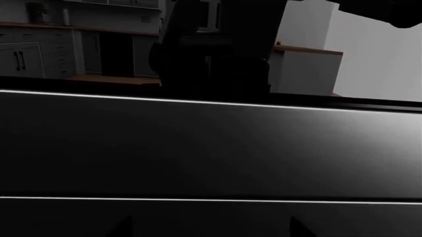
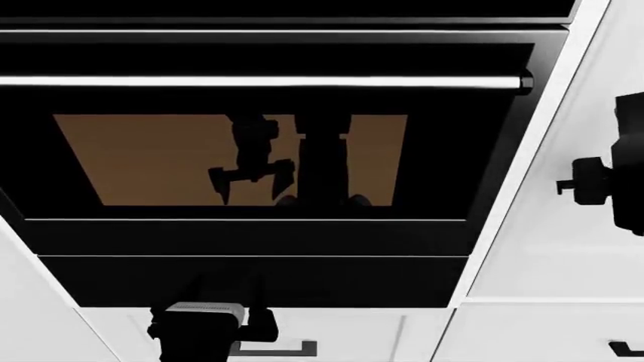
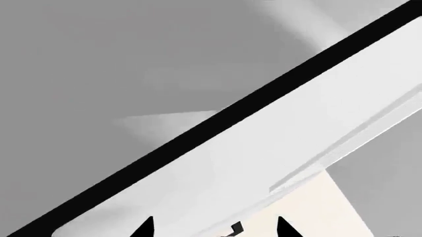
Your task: Close the side bottom right group 3 doors
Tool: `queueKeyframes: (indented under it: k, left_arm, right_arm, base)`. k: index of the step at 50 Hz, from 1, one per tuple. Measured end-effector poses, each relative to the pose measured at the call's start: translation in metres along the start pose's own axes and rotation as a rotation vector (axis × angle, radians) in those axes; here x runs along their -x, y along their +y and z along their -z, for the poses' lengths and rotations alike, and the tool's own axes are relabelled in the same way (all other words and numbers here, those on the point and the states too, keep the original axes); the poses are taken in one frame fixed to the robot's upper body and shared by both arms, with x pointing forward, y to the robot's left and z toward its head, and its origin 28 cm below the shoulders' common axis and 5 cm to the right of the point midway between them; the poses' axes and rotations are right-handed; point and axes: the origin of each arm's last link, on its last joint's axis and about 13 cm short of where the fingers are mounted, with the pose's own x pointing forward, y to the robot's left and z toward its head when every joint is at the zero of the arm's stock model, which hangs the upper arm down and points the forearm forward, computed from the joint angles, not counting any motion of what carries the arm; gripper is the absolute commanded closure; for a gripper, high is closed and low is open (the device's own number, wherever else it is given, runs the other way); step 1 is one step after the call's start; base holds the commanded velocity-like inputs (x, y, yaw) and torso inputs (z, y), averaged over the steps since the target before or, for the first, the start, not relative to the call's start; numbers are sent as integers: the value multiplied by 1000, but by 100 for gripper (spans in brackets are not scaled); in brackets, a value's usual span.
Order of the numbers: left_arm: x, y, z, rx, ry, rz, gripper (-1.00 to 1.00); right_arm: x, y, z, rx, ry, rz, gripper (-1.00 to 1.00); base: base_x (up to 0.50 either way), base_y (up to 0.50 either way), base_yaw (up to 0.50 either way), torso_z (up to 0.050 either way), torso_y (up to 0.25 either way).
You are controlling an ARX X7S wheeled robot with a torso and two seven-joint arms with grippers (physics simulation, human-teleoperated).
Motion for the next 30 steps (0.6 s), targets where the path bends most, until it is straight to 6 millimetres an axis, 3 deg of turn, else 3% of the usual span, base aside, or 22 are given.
queueKeyframes:
  k: [7,16,23,30]
  left_arm:
    - [0,0,0,0,0,0,-100]
    - [0,0,0,-2,0,-2,-100]
    - [0,0,0,-3,1,-3,-100]
    - [0,0,1,-3,3,-5,-100]
  right_arm:
    - [3,-5,13,-187,-104,-30,-100]
    - [70,-9,10,-389,-529,-138,-100]
    - [106,4,40,-425,-709,-196,-100]
    - [118,29,80,-436,-764,-257,-100]
  base:
    - [2,0,6,1,0]
    - [0,0,0,0,0]
    - [0,0,0,0,0]
    - [0,0,0,0,0]
